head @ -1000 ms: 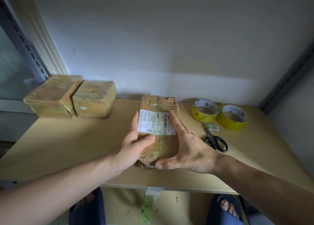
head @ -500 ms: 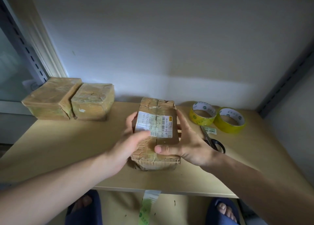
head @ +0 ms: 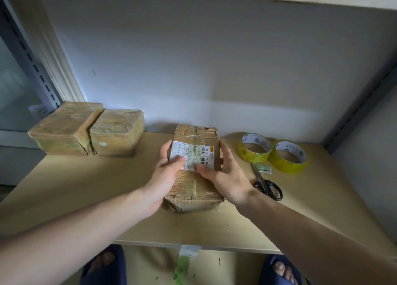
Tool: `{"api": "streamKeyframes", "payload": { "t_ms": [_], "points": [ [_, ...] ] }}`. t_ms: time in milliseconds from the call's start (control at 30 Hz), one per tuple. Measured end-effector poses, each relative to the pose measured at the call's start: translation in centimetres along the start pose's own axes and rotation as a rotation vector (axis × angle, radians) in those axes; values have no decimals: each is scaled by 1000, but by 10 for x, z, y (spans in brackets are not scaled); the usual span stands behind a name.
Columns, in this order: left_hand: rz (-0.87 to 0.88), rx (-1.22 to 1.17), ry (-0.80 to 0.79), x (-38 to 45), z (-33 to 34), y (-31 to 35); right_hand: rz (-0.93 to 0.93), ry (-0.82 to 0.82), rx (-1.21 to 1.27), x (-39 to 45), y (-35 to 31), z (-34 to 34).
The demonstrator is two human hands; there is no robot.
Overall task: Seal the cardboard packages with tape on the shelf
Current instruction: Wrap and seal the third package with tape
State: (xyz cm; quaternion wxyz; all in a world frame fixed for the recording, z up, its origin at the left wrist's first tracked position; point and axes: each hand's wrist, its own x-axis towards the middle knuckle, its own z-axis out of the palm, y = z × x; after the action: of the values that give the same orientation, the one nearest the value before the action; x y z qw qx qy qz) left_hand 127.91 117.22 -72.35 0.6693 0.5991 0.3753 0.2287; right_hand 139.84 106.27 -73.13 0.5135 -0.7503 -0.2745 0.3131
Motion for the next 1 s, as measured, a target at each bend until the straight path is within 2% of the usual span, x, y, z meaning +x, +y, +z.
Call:
{"api": "streamKeyframes", "payload": {
  "t_ms": [167, 400, 467, 533, 600, 767, 1000],
  "points": [
    [-5, -61, 40, -2, 5, 1, -2, 35, -60, 4, 7, 10],
    [8, -35, 53, -1, 5, -1, 62, -131, 148, -10, -8, -6],
    [5, -53, 39, -2, 8, 0, 92, -58, 98, -8, -13, -2],
    [-6, -50, 21, -4, 10, 0, 122, 85, -69, -4, -18, 2],
    [-19, -21, 17, -1, 10, 1, 136, 159, -159, 1, -19, 4],
    [-4, 44, 33, 11, 7, 13, 107, 112, -229, -1, -12, 7],
    [49, 125, -13, 21, 9, 12, 48, 94, -176, -2, -6, -3]
  ]
}}
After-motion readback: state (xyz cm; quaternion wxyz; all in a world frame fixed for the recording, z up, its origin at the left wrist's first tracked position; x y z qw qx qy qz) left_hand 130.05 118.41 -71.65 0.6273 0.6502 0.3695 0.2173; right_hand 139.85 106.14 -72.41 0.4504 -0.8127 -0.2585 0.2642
